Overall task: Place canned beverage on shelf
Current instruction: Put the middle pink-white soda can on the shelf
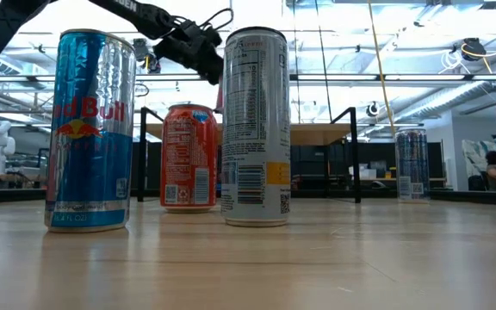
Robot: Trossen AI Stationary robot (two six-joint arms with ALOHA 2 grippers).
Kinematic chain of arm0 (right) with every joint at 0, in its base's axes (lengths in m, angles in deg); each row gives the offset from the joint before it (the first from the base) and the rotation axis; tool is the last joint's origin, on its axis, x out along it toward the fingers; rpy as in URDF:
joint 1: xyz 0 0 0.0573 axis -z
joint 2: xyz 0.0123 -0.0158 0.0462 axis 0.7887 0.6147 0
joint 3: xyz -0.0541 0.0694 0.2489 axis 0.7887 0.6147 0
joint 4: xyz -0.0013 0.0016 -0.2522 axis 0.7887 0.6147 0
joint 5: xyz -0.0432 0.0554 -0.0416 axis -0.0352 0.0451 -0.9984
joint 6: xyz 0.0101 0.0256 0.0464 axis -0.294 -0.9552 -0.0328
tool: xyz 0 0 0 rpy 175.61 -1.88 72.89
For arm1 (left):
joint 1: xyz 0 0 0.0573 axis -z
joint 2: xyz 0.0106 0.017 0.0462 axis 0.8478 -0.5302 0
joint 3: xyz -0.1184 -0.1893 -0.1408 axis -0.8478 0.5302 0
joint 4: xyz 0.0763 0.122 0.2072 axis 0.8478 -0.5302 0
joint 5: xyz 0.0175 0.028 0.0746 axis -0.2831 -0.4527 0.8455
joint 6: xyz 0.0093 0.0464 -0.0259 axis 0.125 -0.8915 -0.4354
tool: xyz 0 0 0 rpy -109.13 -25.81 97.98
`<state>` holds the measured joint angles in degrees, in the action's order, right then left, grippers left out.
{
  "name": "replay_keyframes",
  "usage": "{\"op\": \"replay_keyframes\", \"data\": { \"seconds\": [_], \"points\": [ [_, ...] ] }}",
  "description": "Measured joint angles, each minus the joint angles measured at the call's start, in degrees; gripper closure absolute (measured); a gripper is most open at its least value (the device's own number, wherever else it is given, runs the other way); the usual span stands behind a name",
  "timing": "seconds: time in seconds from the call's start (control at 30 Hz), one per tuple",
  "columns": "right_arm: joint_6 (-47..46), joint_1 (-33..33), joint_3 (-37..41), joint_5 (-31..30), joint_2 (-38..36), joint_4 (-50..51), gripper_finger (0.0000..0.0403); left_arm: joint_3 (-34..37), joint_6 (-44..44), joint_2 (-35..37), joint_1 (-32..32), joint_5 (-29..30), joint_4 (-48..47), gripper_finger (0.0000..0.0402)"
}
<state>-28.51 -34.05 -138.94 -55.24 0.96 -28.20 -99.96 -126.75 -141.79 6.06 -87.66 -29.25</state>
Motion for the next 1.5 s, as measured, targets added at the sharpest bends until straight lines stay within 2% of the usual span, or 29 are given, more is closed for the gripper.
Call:
{"op": "replay_keyframes", "data": {
  "seconds": [0.1, 0.27, 0.53, 0.9, 1.23, 1.5],
  "points": [
    [0.0, 0.0, 0.0, 0.0, 0.0, 0.0, 0.0014, 0.0, -2.1, 0.0, -2.2, -1.2, 1.5, 0.0093],
    [0.0, 0.0, 0.0, -0.5, 0.0, 0.0, 0.0014, -0.1, -1.7, -1.3, -4.8, -6.8, 2.5, 0.0093],
    [-0.4, 0.0, 0.0, -1.6, 0.0, 0.0, 0.0014, -0.1, -1.7, -3.4, -3.9, -9.2, 3.0, 0.0093],
    [-0.6, 0.0, 0.0, -1.6, 0.8, 0.0, 0.0014, 0.0, -1.8, -7.7, -2.7, -7.3, 2.7, 0.0093],
    [-0.5, 0.0, 0.0, -1.7, 1.0, 0.0, 0.0014, 0.0, -1.8, -8.2, -2.3, -7.0, 3.0, 0.0093],
    [-0.2, 0.8, 0.0, -1.6, 1.0, 0.0, 0.0014, -0.1, -1.7, -8.1, -1.6, -3.3, 2.2, 0.0093]
  ]
}}
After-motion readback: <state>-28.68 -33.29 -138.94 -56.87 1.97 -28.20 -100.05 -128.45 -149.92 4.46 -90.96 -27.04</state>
